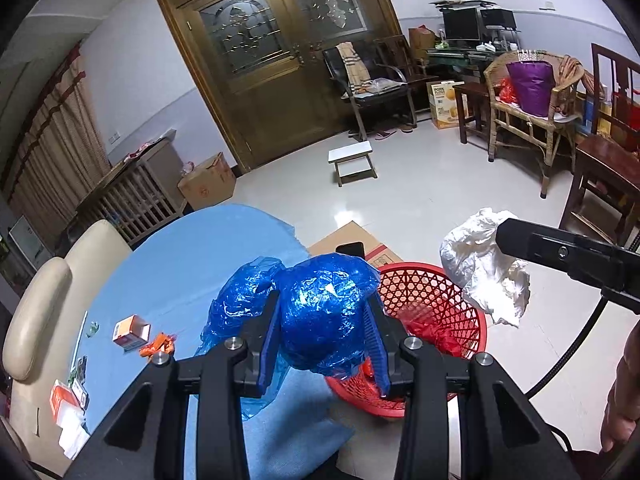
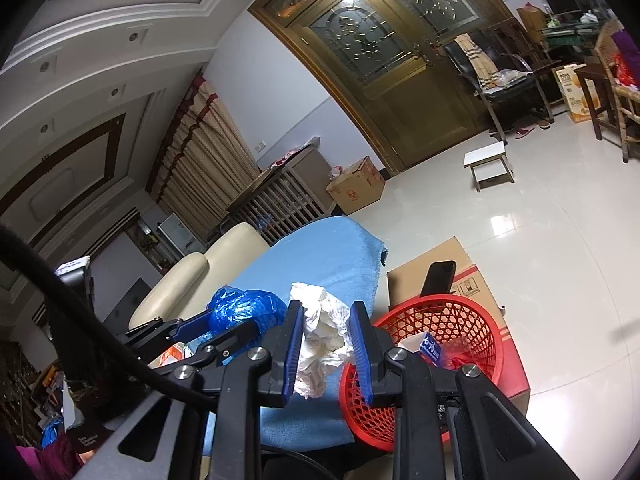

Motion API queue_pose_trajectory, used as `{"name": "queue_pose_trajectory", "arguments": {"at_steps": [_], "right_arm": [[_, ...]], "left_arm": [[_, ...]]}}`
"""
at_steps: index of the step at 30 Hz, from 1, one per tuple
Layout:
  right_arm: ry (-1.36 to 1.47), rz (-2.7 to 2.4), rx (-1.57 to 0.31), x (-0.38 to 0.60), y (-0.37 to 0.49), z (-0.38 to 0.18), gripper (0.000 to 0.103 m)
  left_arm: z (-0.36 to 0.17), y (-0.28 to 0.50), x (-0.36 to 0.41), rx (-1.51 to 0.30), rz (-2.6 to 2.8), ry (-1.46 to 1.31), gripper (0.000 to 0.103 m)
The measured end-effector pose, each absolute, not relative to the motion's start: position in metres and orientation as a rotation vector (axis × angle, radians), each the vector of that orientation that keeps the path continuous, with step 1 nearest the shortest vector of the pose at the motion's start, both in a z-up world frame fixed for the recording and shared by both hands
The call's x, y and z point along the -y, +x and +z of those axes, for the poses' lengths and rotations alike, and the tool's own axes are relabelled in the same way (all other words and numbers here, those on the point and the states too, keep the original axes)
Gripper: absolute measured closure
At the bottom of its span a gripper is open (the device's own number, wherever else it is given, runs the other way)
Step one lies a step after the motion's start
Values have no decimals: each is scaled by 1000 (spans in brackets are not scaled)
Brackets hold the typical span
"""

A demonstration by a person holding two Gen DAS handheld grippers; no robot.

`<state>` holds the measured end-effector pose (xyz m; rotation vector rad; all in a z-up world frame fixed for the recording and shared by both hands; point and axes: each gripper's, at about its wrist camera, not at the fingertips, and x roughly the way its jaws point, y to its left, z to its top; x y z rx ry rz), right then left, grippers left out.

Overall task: Collect trash
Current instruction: 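Open both grippers to drop the tissue and blue bags into the basket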

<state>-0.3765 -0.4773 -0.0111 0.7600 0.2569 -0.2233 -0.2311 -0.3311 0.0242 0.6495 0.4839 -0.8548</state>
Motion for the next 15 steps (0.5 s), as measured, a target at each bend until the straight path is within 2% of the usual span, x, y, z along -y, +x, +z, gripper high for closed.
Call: {"name": "queue_pose_trajectory", "arguments": {"at_steps": [7, 15], "right_arm": [[781, -253, -257, 486, -386, -14, 76], [781, -338, -301, 494, -392, -27, 76]], "left_arm": [[16, -230, 340, -513, -899, 651, 62], [-3, -207, 348, -709, -1058, 543, 62]]}}
